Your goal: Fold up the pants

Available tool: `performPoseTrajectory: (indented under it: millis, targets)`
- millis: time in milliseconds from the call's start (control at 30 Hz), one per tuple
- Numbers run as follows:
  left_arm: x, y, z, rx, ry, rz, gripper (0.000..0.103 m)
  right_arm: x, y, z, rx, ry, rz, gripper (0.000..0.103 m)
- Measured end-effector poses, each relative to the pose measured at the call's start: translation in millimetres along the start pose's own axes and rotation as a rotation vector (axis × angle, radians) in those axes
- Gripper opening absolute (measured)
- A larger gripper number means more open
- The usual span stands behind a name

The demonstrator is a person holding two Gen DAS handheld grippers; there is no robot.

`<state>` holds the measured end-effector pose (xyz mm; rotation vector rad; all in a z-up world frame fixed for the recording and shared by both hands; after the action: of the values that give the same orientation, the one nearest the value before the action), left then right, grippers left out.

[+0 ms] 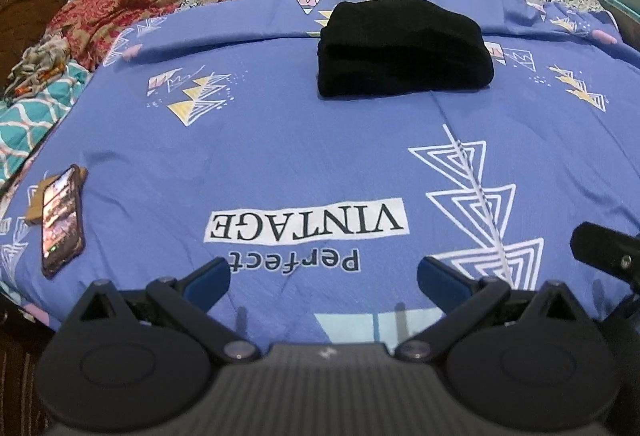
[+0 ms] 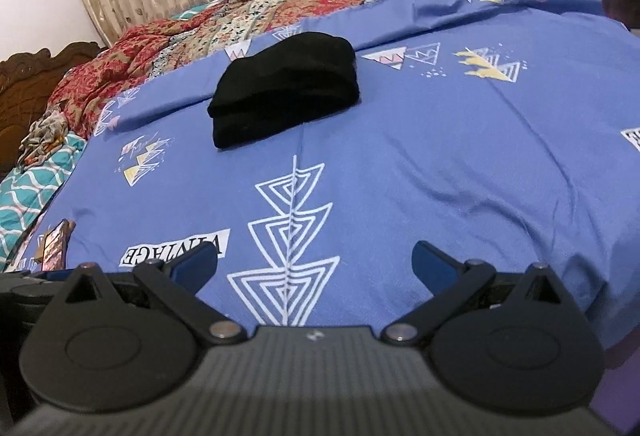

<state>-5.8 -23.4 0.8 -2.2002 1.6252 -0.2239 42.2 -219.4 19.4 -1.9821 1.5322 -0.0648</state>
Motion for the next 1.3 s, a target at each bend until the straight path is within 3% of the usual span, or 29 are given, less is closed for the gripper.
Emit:
performPoseTrajectory:
  millis: [267,1300]
  targets:
    - [-2.7,-1.4,-5.4,0.024,-0.053,-0.01,0.103,-2.3,5.0,5.3,-0.025,-0.002,0.033,0.103]
    - [-13.1,8.5,19.0,-0.076,-0.139,-0.01,0.103,5.2,13.1,13.5,-0.084,-0.032,0.084,0.103]
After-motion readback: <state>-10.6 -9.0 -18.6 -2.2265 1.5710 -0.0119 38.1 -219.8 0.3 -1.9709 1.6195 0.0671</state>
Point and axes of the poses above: each gripper's, at about its wrist camera, not at the fingertips, and z roughly the way its jaws point, x to its right, y to its underside, the point moved 8 cm from there along z, roughly the way its jaws point, and after that the axes turned 15 degrees about -x, right-handed, at the moved point
